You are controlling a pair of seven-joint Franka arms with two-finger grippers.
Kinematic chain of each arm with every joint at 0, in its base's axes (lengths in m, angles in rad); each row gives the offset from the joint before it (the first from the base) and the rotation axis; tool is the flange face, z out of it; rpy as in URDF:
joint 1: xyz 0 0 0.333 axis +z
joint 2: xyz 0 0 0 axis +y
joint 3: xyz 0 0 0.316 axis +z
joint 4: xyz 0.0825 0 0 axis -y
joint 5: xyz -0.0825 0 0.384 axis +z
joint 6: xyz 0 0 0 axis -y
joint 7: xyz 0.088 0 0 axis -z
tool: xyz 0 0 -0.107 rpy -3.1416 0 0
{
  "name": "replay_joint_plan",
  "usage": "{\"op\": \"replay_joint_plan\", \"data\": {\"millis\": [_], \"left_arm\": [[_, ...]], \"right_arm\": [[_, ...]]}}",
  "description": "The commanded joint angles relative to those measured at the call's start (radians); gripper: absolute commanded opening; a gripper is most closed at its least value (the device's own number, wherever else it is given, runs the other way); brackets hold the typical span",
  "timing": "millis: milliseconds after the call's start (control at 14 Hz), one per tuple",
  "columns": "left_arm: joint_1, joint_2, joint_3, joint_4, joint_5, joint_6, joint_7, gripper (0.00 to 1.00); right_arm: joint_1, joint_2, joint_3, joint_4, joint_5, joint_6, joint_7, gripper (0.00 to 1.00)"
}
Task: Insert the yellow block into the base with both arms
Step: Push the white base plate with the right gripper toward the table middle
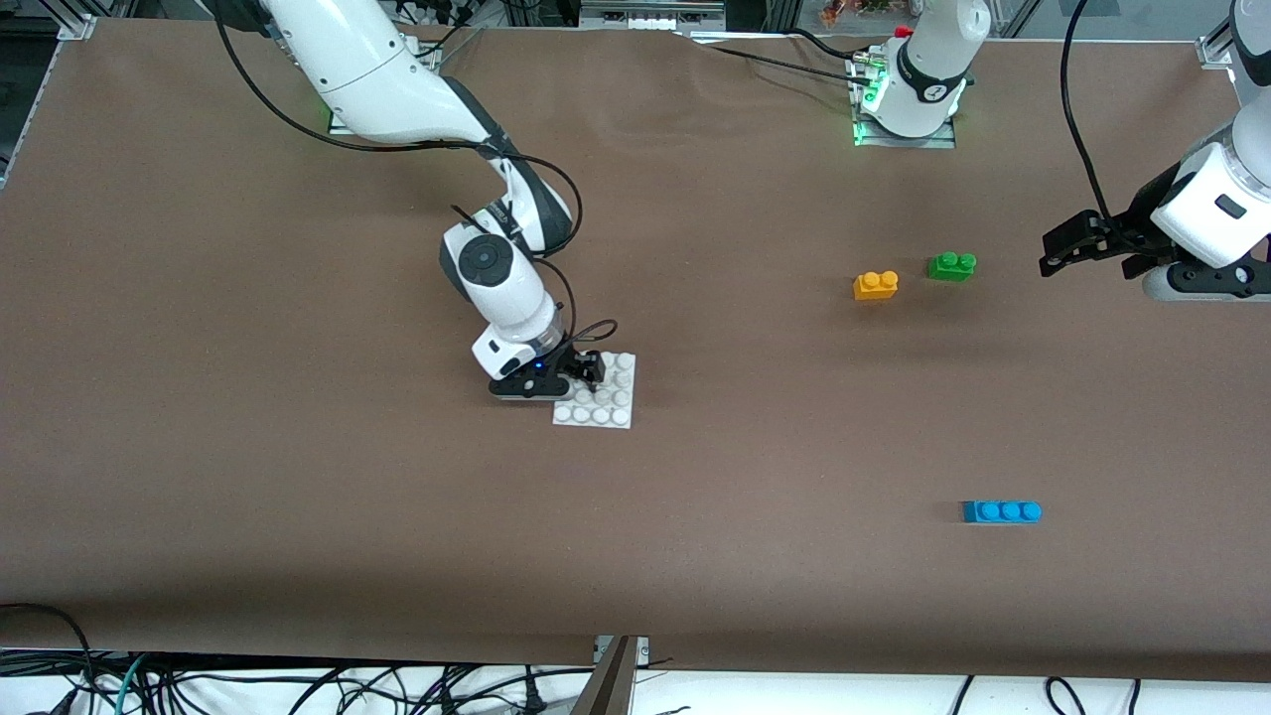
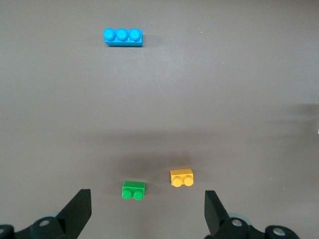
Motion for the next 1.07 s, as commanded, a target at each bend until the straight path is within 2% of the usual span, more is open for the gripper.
{"op": "replay_joint_plan", "data": {"millis": [0, 430, 716, 1003], "left_arm": [[0.002, 0.010, -0.004, 0.028, 0.013, -0.022, 0.016, 1.00], [0.002, 0.010, -0.004, 0.030, 0.013, -0.022, 0.016, 1.00], [0.004, 0.010, -0.004, 0.028, 0.013, -0.022, 0.016, 1.00], [0.004, 0.010, -0.004, 0.028, 0.013, -0.022, 0.016, 1.00]], "right_arm": [[0.043, 0.037, -0.001, 0.069, 0.006, -0.020, 0.019, 0.77], [0.139, 0.065, -0.003, 0.129, 0.000, -0.019, 0.131, 0.77], [0.148, 0.072, -0.006, 0.132, -0.008, -0.019, 0.132, 0.77], [0.134, 0.079, -0.017, 0.134, -0.053, -0.017, 0.121, 0.77]]}}
